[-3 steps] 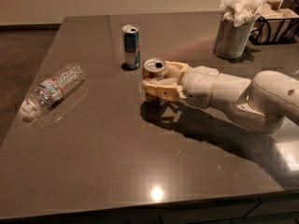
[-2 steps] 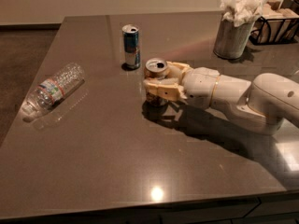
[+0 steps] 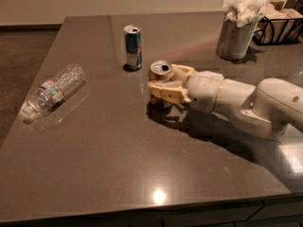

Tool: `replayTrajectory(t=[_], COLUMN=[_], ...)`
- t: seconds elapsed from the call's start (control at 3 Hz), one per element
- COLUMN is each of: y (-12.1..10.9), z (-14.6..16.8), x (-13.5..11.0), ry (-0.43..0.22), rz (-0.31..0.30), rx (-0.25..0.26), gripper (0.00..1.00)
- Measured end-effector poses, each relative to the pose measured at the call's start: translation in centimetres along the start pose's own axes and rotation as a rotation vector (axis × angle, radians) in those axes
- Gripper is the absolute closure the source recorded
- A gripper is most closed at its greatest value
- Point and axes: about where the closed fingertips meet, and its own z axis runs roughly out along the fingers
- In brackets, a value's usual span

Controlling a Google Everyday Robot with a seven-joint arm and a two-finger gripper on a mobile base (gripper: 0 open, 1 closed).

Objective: Place orange can upright

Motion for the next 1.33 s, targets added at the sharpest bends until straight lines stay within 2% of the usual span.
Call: replayTrajectory(t=[1.0,1.33], y=[0.47,0.62], z=[0.52,0.68], x=[-0.47,-0.61], ry=[-0.003,-0.004], rz=[-0.007,-0.009], rx=[-0.011,-0.015], gripper=[0.12,0.0])
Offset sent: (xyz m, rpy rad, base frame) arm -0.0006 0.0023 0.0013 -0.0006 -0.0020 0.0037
